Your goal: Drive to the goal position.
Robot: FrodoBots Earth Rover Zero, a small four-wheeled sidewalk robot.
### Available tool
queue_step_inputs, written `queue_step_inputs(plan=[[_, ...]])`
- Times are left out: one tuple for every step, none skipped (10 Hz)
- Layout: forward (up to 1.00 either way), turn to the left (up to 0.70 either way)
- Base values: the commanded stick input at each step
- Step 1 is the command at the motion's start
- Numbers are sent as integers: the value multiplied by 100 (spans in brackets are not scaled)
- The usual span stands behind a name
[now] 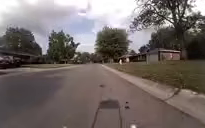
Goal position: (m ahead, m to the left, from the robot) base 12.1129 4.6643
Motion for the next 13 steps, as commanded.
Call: queue_step_inputs(plan=[[100, 0], [100, 0], [100, 0], [100, 0], [100, 0], [100, 0], [100, 0], [100, 0], [100, 0], [100, 0], [100, 0], [100, 0], [100, 0]])
